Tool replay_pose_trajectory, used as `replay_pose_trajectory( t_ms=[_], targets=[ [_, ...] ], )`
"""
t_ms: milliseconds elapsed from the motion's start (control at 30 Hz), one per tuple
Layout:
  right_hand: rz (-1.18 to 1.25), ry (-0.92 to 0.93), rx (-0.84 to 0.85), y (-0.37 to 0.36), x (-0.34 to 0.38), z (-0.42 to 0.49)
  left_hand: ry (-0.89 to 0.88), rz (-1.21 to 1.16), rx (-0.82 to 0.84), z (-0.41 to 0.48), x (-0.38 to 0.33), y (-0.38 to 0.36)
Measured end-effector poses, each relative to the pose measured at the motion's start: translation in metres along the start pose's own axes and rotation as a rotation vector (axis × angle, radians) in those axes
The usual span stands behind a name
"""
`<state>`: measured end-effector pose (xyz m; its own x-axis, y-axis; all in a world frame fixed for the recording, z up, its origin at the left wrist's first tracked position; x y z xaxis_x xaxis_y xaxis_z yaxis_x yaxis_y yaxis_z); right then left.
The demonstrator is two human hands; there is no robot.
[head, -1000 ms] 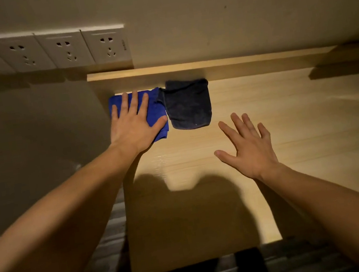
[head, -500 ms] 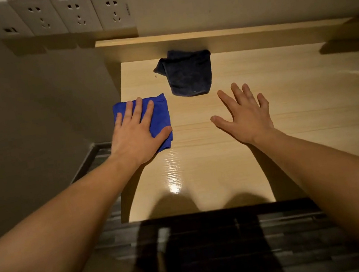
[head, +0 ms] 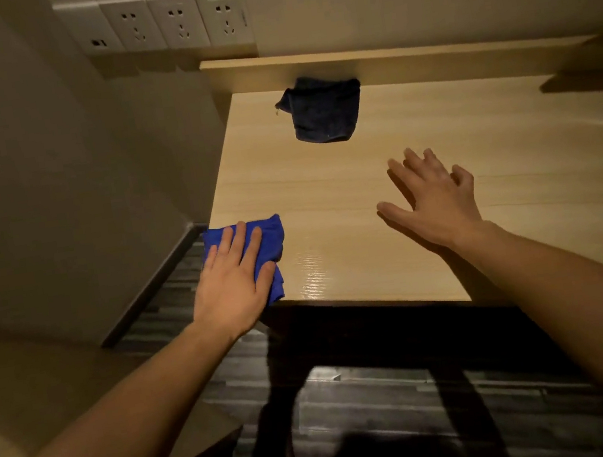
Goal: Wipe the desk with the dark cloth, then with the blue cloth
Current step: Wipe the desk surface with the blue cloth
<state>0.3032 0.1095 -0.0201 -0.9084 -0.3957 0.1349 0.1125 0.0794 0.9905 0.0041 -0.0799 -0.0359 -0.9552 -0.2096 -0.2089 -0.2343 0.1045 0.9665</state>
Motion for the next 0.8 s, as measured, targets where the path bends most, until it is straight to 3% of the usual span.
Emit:
replay_pose_trajectory(
  t_ms=[233, 367, 433, 567, 667, 733, 800],
  targets=[
    [0.039, -0.055, -0.048, -0.01, -0.025, -0.02, 0.196, -0.367, -0.186, -0.043, -0.035, 0.007],
    [0.048, -0.059, -0.078, -0.014, -0.027, -0.021, 0.454, -0.932, -0.187, -0.017, -0.049, 0.036],
    [0.054, -0.062, -0.087, -0.013, -0.027, -0.019, 0.454, -1.031, -0.221, 0.023, -0.055, 0.054],
    [0.056, -0.068, -0.096, -0.014, -0.027, -0.018, 0.132, -0.816, -0.225, 0.123, -0.079, 0.068],
    [0.055, -0.068, -0.104, -0.015, -0.027, -0.016, -0.094, -0.306, -0.022, 0.175, -0.095, 0.035],
    [0.046, -0.068, -0.1, -0.016, -0.028, -0.015, -0.14, -0.028, 0.049, 0.185, -0.096, 0.012],
    [0.047, -0.069, -0.101, -0.016, -0.028, -0.014, -0.151, 0.062, 0.025, 0.187, -0.095, 0.004]
  ],
)
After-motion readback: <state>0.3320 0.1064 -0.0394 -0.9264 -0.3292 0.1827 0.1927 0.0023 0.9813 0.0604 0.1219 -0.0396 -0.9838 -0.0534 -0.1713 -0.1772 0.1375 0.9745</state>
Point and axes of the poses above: each hand's wrist, its own z-axis towards the middle knuckle, its own y-axis out of the back of the hand, x = y × z, the point moved 5 cm from there along z, towards the middle knuckle, and after that the axes turned 2 degrees about -x, right-handed, at the moved point
